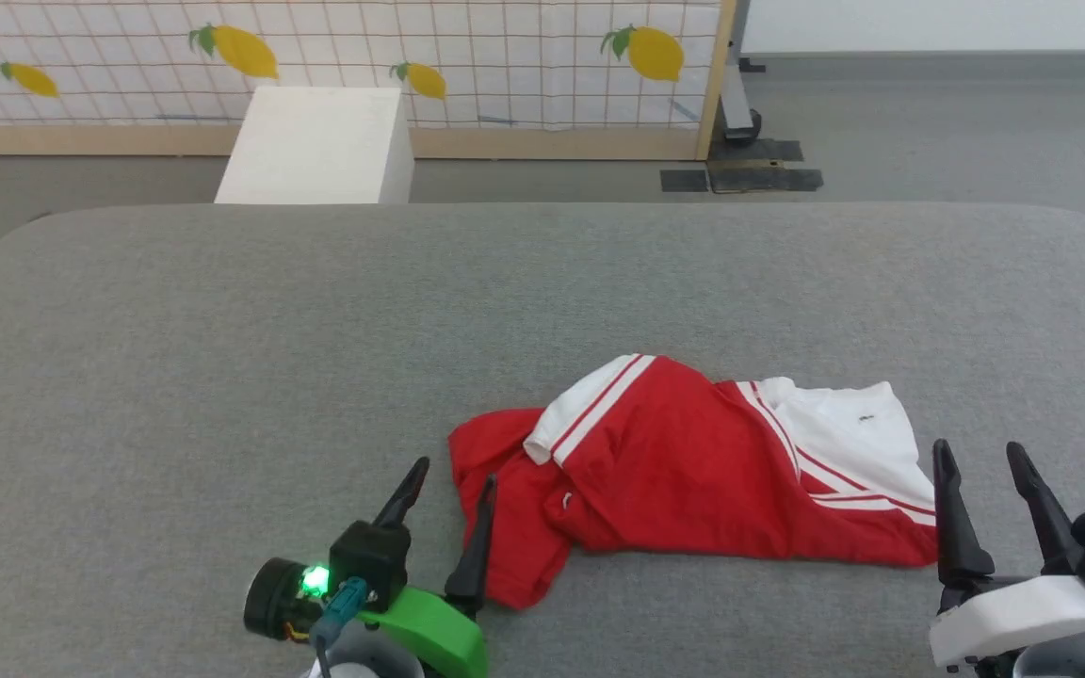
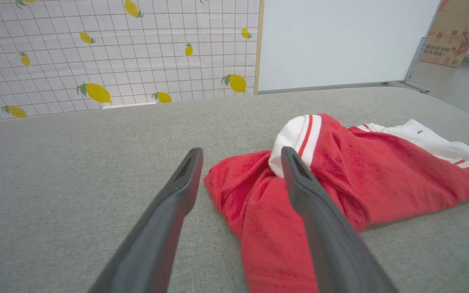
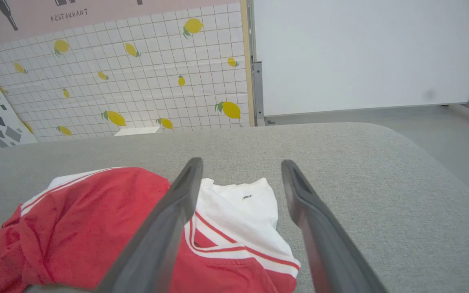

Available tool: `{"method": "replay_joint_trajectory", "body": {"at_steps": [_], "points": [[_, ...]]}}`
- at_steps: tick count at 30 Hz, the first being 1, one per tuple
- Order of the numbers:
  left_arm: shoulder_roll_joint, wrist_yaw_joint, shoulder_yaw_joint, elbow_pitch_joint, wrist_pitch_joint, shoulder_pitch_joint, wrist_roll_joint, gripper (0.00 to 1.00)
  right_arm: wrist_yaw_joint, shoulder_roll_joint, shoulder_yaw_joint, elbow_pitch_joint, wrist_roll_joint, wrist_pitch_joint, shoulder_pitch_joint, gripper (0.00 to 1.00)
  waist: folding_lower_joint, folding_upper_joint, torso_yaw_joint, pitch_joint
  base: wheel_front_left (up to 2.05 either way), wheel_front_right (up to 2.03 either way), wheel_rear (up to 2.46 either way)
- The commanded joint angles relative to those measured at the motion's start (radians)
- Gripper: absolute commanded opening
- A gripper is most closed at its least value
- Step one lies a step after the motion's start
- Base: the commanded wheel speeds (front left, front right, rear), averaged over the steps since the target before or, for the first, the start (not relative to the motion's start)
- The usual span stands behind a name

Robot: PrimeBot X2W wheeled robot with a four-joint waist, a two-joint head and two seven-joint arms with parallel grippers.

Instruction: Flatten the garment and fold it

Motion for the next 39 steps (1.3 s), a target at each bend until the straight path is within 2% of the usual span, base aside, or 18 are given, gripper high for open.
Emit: {"method": "replay_joint_trajectory", "body": {"at_steps": [1,3,7,11,14,17,21,27,37,38,39], "points": [[-0.004,-0.010,-0.007,0.014,-0.003,-0.033,-0.014,1.00,-0.002,0.006,-0.002,-0.007,-0.007,-0.029,0.008,1.00,0.0000,-0.0001,-0.019,0.011,0.00,0.00,0.00],[-0.001,-0.023,-0.017,0.035,0.018,-0.067,-0.019,1.00,-0.002,0.011,-0.004,-0.002,-0.006,-0.053,0.009,1.00,0.0000,-0.0001,-0.037,0.020,0.00,0.00,0.00],[0.029,-0.053,-0.055,0.063,0.124,-0.184,-0.017,1.00,-0.002,0.015,0.000,0.008,-0.014,-0.072,-0.002,1.00,0.0000,-0.0001,-0.073,0.048,0.00,0.00,0.00],[0.071,-0.074,-0.131,0.113,0.315,-0.345,-0.049,1.00,-0.002,0.016,0.003,0.027,-0.002,-0.086,-0.017,1.00,0.0000,-0.0001,-0.114,0.080,0.00,0.00,0.00],[0.101,-0.076,-0.246,0.150,0.490,-0.480,-0.173,1.00,-0.002,0.016,0.024,0.043,0.010,-0.098,-0.034,1.00,0.0000,-0.0001,-0.151,0.109,0.00,0.00,0.00],[0.160,-0.076,-0.356,0.183,0.648,-0.603,-0.314,1.00,-0.002,0.016,0.049,0.066,0.021,-0.109,-0.052,1.00,0.0000,-0.0001,-0.193,0.136,0.00,0.00,0.00],[0.222,-0.076,-0.443,0.242,0.783,-0.712,-0.444,1.00,-0.002,0.016,0.081,0.098,0.040,-0.124,-0.071,1.00,0.0000,-0.0001,-0.245,0.165,0.00,0.00,0.00],[0.277,-0.077,-0.516,0.345,0.897,-0.786,-0.551,1.00,-0.002,0.016,0.120,0.150,0.052,-0.140,-0.082,1.00,0.0000,-0.0001,-0.306,0.188,0.00,0.00,0.00],[0.306,-0.077,-0.591,0.436,1.003,-0.816,-0.680,1.00,-0.002,0.016,0.137,0.213,0.078,-0.153,-0.114,1.00,0.0000,-0.0001,-0.342,0.221,0.00,0.00,0.00],[0.308,-0.077,-0.591,0.435,1.006,-0.816,-0.699,0.47,-0.002,0.016,0.141,0.216,0.081,-0.153,-0.117,1.00,0.0000,-0.0001,-0.342,0.222,0.00,0.00,0.00],[0.311,-0.077,-0.593,0.433,1.002,-0.818,-0.715,0.00,-0.002,0.016,0.145,0.221,0.083,-0.153,-0.119,1.00,0.0000,-0.0001,-0.341,0.223,0.00,0.00,0.00]]}}
